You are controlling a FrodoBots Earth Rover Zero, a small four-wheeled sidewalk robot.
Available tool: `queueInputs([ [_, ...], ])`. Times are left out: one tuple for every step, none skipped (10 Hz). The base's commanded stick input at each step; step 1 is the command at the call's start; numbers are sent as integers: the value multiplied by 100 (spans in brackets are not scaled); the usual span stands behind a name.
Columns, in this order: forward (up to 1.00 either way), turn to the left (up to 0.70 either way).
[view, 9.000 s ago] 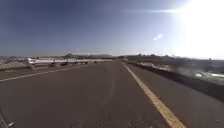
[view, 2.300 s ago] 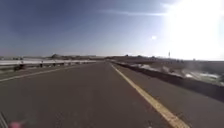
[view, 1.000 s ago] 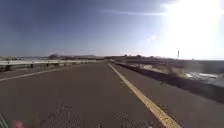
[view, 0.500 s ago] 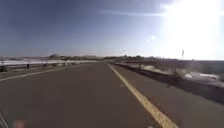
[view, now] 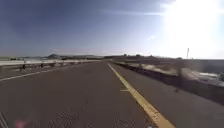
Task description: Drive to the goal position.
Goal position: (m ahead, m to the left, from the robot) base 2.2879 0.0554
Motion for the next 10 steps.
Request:
queueInputs([
  [70, 0],
  [70, 0],
  [70, 0],
  [70, 0],
  [70, 0],
  [70, 0],
  [70, 0],
  [70, 0],
  [70, 0],
  [70, 0],
])
